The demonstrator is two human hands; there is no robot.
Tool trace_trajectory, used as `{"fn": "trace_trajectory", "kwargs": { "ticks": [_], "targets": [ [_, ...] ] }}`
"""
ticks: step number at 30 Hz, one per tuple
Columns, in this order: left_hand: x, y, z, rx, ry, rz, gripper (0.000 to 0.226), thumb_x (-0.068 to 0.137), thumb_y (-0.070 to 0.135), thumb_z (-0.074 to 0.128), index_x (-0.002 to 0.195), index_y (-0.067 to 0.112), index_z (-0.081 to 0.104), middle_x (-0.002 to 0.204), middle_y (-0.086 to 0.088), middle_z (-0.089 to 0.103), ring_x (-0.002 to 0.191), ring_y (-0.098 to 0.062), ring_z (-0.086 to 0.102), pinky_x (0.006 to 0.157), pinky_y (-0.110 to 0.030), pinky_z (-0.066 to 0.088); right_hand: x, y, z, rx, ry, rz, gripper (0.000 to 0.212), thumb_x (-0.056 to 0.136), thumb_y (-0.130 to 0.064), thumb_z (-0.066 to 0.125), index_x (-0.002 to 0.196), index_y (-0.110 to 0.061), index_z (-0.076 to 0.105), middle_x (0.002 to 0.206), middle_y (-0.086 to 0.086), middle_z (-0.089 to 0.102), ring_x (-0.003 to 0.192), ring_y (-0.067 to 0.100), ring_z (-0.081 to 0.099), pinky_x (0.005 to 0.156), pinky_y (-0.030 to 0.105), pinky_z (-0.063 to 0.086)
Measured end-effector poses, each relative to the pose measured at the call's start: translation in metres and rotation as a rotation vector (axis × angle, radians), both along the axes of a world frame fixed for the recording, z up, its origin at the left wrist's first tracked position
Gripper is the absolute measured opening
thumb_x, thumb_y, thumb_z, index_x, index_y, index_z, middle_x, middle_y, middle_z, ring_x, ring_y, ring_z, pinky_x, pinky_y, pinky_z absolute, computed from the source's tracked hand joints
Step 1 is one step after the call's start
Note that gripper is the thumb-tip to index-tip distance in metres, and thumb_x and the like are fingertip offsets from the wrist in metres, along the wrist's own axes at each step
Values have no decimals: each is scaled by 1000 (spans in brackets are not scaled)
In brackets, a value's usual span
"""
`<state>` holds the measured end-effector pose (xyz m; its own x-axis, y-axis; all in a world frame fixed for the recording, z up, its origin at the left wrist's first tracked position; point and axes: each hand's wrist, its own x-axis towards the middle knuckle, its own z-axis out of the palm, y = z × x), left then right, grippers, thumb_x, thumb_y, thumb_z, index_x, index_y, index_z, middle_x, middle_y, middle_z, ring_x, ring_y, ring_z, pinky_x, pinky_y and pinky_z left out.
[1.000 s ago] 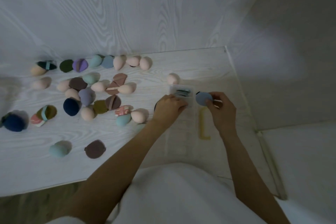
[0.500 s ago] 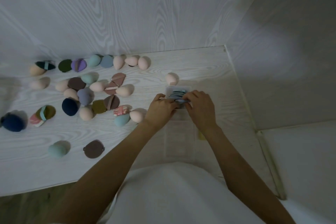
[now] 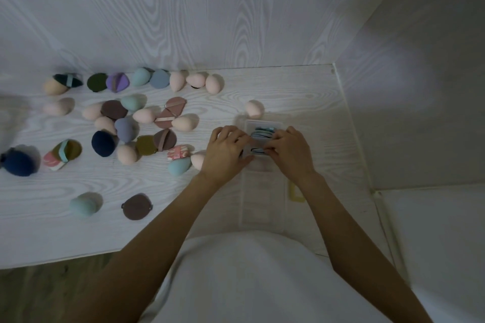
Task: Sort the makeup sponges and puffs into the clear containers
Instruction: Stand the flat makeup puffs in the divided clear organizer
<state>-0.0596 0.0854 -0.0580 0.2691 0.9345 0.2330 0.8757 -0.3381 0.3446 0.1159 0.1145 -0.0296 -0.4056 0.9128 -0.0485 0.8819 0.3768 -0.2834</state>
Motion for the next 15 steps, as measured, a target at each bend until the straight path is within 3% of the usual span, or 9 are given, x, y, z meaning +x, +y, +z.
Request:
{"fn": "trace_trajectory", "kwargs": {
  "ticks": [3,8,12,15],
  "targets": [
    [-6,-4,0,-88,-102,67,40,73,45,53,98,18,68,97,-1,65,94,-25,58,79,-36,42,1,0,-4,16,2,11,7,77,-17,71,81,-14,76,80,9,63,75,32,51,66,30,30],
    [-23,-11,5,-191,-286,138,35,84,39,53,108,17,66,99,0,68,93,-23,59,79,-34,45,5,-2,2,61,67,0,11,85,-18,64,84,-13,74,82,8,62,75,27,52,67,30,34],
    [-57,-26,17,-220,-524,319,22,89,20,61,111,17,65,96,9,65,92,-12,58,75,-17,42,-4,1,17,86,172,31,16,87,-19,56,88,-13,71,83,6,62,75,25,53,69,30,37],
    [-98,-36,23,-192,-519,466,18,90,23,59,106,17,66,91,5,66,82,-10,58,64,-12,40,-34,12,34,77,262,93,17,88,-17,58,99,-13,70,91,5,65,84,22,54,74,29,38]
  ]
}}
